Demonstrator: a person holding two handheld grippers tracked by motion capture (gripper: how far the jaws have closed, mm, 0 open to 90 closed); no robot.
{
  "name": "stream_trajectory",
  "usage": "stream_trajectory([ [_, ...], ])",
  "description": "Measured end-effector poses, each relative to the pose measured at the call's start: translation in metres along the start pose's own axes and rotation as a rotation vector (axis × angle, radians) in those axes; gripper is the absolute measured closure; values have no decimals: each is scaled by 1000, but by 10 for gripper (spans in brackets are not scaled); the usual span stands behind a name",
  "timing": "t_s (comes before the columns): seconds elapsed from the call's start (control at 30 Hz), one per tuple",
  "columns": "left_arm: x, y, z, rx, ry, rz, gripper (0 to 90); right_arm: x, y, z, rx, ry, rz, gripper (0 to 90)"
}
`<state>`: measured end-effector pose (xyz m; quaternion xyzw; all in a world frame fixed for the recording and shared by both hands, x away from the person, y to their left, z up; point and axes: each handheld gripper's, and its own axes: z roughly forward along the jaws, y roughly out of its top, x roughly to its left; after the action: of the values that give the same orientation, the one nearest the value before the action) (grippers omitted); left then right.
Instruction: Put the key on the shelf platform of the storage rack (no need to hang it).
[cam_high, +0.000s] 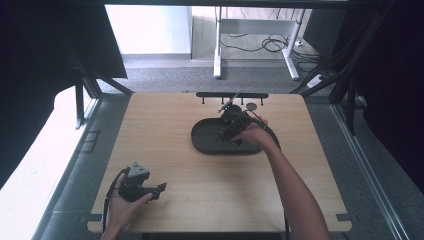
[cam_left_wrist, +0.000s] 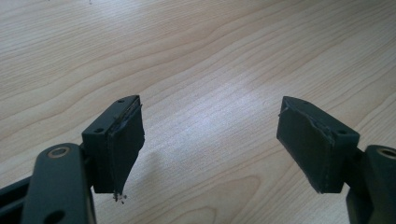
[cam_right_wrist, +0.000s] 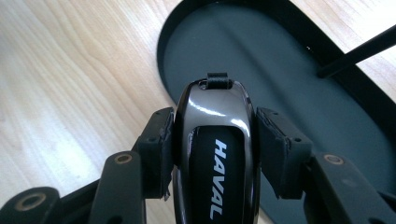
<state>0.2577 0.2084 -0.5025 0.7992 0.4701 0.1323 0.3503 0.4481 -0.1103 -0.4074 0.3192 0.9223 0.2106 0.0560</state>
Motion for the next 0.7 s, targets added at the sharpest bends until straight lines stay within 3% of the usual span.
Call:
stream_trajectory([
  [0.47, 4, -2, 0, 3, -3, -19, 232, -27, 10, 29, 11, 4, 38, 496],
  [0.7, 1, -2, 3, 9, -7, -9, 232, -29, 7, 42, 18, 4, 41, 495],
])
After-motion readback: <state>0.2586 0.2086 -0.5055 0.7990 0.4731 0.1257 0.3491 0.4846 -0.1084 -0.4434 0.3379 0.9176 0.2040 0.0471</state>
